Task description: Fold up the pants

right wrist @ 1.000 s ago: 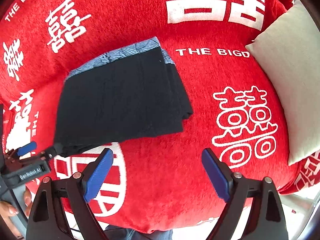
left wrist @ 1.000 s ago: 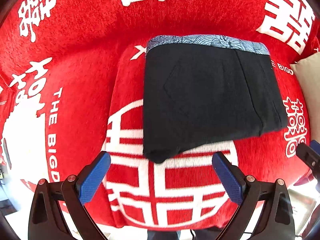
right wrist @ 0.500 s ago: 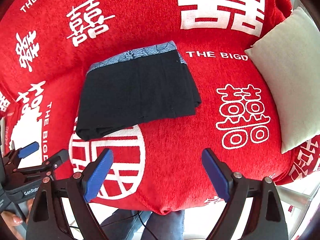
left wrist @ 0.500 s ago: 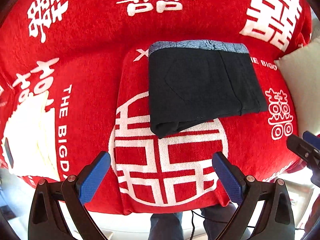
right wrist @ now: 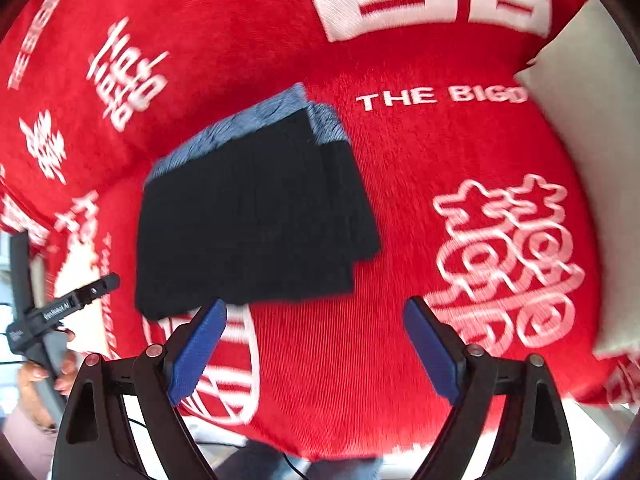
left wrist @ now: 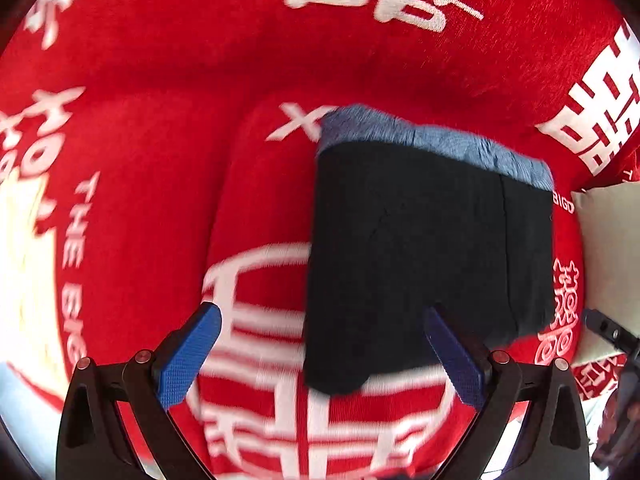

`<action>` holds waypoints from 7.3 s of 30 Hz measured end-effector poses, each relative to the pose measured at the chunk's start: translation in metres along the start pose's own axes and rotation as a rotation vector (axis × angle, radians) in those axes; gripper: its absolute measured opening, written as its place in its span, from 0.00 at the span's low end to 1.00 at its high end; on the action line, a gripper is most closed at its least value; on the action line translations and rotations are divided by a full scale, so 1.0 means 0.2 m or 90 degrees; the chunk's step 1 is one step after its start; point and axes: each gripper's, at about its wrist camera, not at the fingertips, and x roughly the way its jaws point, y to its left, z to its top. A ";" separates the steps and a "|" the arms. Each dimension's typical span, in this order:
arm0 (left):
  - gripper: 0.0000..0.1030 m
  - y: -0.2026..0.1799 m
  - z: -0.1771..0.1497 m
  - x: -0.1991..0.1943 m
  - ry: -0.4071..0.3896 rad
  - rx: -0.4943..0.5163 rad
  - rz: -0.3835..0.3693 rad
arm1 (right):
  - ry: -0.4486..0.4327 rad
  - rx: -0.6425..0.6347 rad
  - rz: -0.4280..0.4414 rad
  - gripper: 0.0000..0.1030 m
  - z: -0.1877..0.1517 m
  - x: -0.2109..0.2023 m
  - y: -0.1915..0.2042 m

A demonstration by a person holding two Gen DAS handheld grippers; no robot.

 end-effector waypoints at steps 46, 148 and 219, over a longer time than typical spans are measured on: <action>0.49 0.00 -0.25 -0.13 -0.032 0.028 -0.225 | 0.072 0.010 0.307 0.36 0.09 0.16 -0.02; 0.99 -0.36 -0.93 -0.70 -0.007 0.070 0.168 | 0.010 -0.102 -0.168 1.00 -0.72 -0.42 0.57; 0.99 -0.39 -0.91 -0.65 -0.002 0.056 0.178 | 0.033 -0.148 -0.171 1.00 -0.66 -0.37 0.57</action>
